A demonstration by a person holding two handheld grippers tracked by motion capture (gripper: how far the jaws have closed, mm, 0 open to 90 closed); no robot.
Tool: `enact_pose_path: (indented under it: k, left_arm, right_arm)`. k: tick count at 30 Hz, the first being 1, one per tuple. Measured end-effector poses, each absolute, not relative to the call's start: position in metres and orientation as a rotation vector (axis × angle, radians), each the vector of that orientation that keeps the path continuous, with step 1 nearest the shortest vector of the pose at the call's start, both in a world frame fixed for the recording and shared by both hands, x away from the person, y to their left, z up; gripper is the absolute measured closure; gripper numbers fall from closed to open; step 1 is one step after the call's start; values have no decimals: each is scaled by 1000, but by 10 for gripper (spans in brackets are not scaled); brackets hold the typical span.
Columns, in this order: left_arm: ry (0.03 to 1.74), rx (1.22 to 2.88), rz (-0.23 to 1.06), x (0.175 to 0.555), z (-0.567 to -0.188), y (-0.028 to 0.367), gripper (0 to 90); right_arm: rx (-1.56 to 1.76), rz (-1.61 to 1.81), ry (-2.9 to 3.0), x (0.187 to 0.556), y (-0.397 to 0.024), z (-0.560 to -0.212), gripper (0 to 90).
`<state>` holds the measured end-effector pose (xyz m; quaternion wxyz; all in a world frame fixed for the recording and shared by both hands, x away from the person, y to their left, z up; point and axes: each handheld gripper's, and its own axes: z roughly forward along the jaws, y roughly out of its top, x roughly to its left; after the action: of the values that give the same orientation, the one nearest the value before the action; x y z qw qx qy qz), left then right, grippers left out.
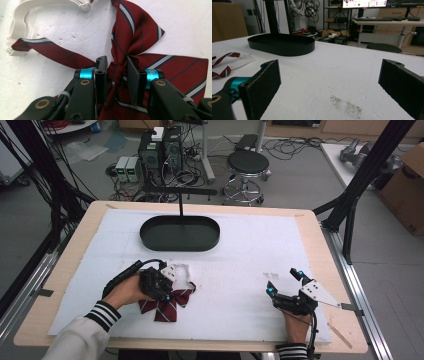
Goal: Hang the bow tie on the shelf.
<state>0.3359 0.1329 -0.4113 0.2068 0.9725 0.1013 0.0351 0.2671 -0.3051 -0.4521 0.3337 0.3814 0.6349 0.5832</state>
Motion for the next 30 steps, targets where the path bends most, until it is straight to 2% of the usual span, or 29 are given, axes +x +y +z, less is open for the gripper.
enact_pose_path:
  k: [15, 30]
  left_arm:
    - [334, 2644, 197, 333, -409, 137, 728]
    - [400, 2457, 326, 334, -380, 147, 728]
  right_arm:
    - [996, 1524, 1658, 267, -305, -452, 32]
    - [1000, 1523, 1659, 267, -305, -452, 32]
